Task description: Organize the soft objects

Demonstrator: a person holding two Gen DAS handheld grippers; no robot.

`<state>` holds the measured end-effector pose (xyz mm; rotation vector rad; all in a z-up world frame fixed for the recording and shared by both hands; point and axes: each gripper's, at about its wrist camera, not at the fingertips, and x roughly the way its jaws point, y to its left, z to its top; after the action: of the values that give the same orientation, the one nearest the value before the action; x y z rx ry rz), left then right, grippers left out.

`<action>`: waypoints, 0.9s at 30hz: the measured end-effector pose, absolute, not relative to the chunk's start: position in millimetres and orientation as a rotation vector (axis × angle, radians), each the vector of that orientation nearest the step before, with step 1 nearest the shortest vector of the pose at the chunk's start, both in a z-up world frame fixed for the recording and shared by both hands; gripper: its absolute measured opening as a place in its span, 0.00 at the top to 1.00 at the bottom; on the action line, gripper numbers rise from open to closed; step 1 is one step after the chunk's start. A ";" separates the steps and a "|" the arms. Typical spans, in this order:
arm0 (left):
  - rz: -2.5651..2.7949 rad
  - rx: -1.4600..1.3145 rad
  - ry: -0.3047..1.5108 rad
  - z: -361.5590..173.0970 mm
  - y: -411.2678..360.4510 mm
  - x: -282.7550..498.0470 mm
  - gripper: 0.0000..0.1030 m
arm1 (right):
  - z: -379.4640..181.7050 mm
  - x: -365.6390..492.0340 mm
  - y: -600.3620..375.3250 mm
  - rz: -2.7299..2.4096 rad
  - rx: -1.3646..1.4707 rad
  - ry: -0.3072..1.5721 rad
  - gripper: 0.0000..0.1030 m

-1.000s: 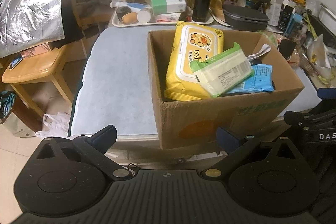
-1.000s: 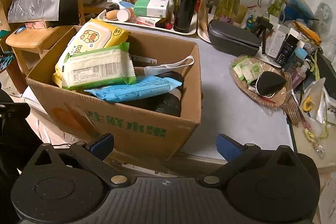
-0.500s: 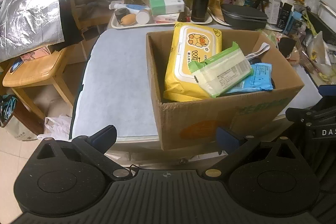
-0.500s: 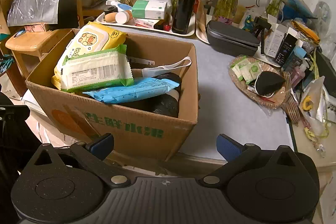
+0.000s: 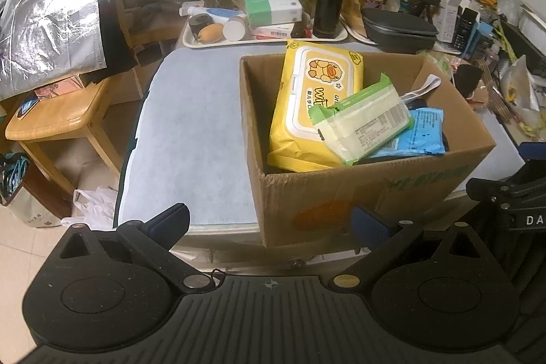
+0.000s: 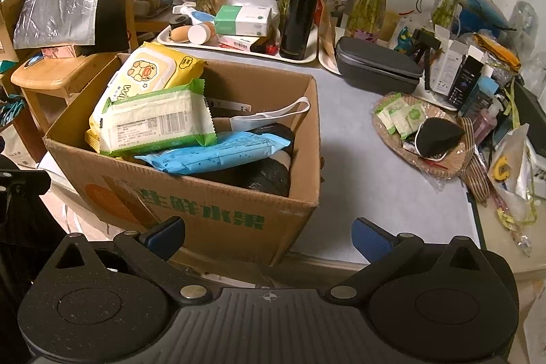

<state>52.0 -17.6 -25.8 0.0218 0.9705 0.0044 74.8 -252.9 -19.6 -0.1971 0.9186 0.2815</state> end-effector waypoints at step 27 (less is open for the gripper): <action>0.015 0.035 0.962 -21.7 -18.1 52.9 0.00 | -14.4 75.0 -252.5 0.291 -0.187 0.909 0.00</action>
<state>52.9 -18.1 -21.7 0.0349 0.9623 0.0153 75.1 -252.5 -14.4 -0.1874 0.9091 0.2906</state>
